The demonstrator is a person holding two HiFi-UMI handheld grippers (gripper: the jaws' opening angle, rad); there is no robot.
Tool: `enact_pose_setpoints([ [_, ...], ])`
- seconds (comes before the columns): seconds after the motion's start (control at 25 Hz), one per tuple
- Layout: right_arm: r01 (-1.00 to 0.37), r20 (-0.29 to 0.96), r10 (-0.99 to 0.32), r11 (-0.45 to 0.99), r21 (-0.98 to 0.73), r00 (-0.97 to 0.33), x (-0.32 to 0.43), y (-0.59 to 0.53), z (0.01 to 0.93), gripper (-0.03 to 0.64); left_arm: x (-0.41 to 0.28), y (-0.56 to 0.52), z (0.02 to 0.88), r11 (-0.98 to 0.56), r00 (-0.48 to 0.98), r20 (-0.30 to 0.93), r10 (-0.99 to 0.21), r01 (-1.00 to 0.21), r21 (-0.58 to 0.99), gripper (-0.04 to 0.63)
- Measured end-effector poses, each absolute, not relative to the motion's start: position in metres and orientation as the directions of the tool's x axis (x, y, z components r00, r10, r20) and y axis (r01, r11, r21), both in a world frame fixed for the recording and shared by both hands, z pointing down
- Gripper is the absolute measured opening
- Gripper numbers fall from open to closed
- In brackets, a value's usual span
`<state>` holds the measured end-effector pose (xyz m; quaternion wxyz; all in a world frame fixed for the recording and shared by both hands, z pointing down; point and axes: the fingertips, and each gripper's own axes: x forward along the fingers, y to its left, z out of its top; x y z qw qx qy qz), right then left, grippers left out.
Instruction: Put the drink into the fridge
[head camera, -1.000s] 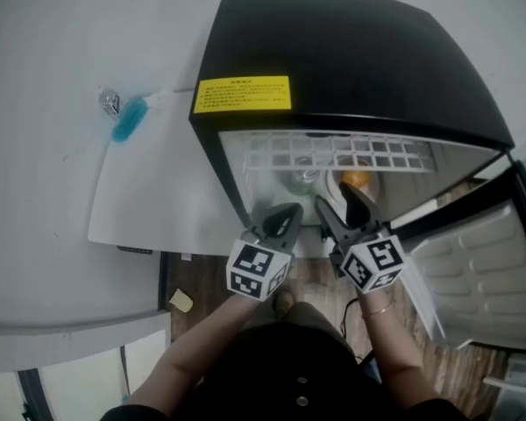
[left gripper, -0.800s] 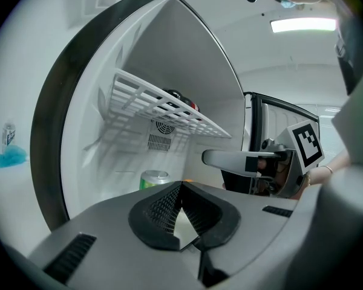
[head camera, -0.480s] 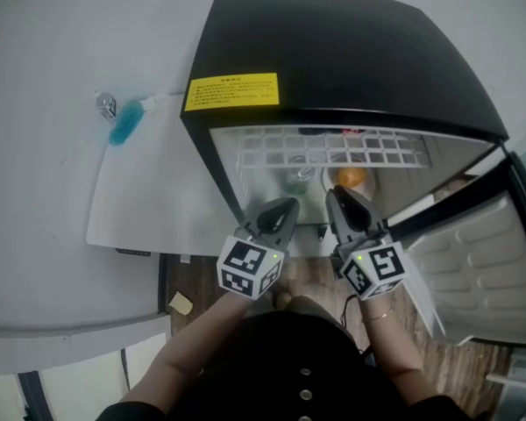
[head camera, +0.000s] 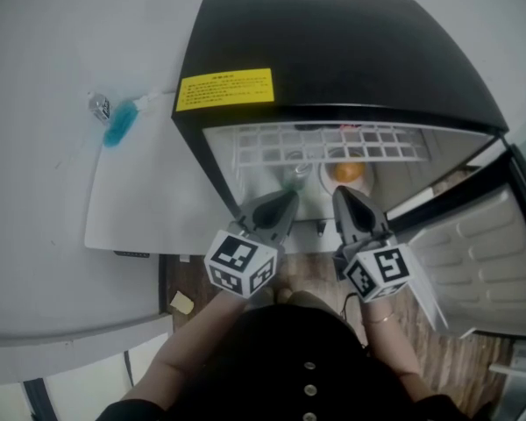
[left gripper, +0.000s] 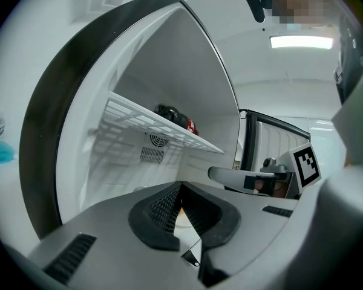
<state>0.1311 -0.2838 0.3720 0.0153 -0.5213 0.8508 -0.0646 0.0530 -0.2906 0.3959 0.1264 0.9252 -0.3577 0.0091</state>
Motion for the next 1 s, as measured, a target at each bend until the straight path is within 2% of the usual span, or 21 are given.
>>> enact_pose_setpoints([
  [1.0,-0.88,0.061,-0.882,0.458,-0.122,-0.468,0.104,-0.274,0.372,0.008,0.049,-0.282,0.403,-0.724,0.759,0.127,-0.639,-0.649,0.232,0.006],
])
